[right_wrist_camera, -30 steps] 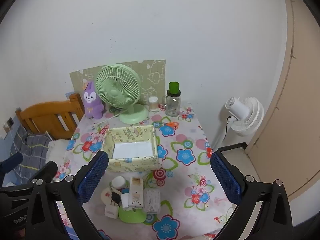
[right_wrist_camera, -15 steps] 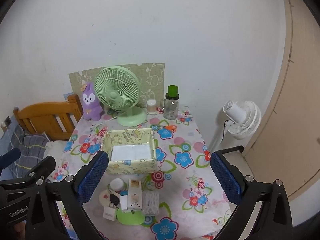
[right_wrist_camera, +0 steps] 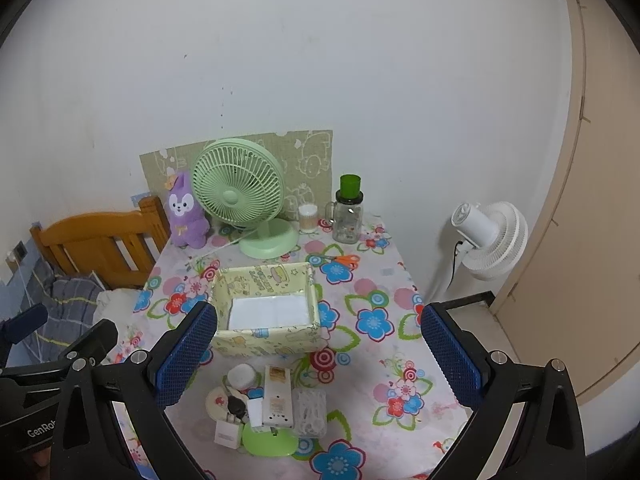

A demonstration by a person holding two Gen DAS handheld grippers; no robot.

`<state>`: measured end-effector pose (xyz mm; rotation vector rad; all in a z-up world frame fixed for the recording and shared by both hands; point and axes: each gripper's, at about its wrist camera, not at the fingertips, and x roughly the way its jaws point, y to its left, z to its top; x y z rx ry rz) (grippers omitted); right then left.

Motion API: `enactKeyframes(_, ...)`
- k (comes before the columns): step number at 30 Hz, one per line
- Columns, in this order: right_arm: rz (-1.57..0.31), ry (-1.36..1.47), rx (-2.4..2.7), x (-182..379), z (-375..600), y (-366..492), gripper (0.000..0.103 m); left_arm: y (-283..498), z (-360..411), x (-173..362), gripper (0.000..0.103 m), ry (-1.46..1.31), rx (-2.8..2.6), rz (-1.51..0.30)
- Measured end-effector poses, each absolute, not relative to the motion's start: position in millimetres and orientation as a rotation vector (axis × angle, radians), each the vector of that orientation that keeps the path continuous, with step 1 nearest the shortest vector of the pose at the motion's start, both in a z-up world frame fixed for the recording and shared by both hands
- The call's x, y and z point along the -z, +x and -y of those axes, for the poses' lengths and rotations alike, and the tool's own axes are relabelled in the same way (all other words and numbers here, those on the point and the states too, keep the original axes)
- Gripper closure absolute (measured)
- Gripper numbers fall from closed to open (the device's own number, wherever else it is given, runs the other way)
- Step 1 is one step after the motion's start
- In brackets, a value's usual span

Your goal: Organize rigid objects

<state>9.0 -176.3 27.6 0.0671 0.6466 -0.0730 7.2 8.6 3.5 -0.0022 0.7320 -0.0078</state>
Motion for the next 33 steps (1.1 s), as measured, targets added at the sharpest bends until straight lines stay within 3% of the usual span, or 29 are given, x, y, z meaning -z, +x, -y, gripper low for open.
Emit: enactKeyframes(33,-0.629,0.076,0.078,-29.3,178.1,13.2,0.000,17.3,-5.9,-10.3,0.000,0.000,0.014,-0.727)
